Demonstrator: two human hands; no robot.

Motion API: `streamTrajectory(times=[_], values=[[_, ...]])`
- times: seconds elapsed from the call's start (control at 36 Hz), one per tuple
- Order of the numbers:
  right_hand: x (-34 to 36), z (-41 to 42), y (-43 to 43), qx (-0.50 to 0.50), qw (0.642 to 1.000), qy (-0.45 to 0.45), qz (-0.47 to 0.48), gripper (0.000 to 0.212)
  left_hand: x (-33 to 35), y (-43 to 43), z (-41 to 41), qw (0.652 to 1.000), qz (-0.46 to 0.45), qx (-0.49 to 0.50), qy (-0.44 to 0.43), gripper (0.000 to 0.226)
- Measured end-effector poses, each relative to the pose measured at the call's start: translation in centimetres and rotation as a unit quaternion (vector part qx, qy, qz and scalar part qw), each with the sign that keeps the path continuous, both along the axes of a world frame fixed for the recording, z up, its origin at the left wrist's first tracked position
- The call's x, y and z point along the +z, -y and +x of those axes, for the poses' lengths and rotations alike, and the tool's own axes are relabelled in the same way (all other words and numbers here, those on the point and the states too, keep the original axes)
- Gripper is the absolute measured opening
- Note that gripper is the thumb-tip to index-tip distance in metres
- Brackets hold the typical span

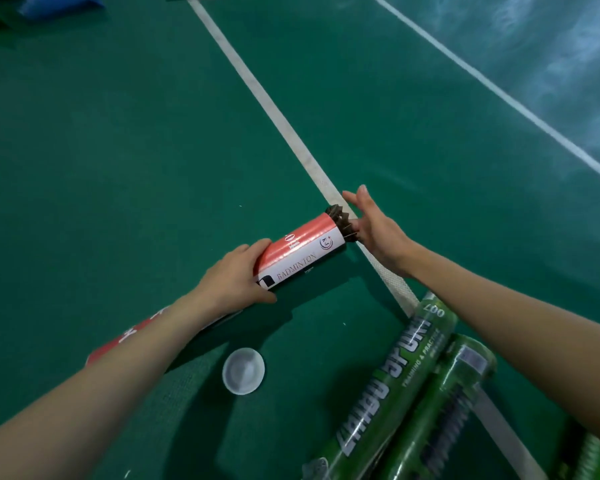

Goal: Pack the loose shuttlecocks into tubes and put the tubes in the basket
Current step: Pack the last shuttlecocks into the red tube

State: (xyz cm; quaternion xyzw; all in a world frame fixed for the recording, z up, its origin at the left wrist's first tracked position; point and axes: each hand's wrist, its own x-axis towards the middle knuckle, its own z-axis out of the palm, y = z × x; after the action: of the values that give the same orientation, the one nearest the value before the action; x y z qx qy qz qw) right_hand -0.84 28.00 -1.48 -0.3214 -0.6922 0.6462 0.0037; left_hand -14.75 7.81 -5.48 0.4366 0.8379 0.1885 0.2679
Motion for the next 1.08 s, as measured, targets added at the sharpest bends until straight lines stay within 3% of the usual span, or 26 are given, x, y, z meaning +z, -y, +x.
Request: streamTrajectory(times=[0.22,0.39,0.53,0.61,0.83,0.97,1.08], values=[[0.2,0.4,1.4,0.026,0.998,-0.003,-0.054,0.067,0.0,0.4,-0.1,1.0,0.005,-0.013,0.001,0.087],[0.1,-0.5,2.4,0.057,0.996,0.012,-0.068,0.073,0.0,1.0,-0.4,1.0,0.007,-0.011,0.0,0.088],[-0.5,-1.9,2.6,0.09,0.993,0.025,-0.067,0.092,-0.1,1.6,-1.1,1.0,0.005,-0.002,-0.005,0.087],[-0.9,-2.6,3.0,0.081,0.993,0.033,-0.074,0.089,-0.3,2.2,-1.6,1.0,-0.007,0.002,-0.007,0.088],[-3.8,-3.3,6.8,0.061,0.984,0.098,0.138,0.061,-0.7,4.7,-3.5,0.992,-0.112,0.019,-0.053,0.094],[-6.5,-1.3,10.4,0.188,0.959,0.117,0.175,0.063,-1.8,7.0,-4.2,0.976,-0.192,0.001,-0.098,0.095],[-7.9,0.4,12.6,0.307,0.906,0.138,0.257,0.071,-2.6,8.4,-4.4,0.975,-0.2,0.008,-0.094,0.097]])
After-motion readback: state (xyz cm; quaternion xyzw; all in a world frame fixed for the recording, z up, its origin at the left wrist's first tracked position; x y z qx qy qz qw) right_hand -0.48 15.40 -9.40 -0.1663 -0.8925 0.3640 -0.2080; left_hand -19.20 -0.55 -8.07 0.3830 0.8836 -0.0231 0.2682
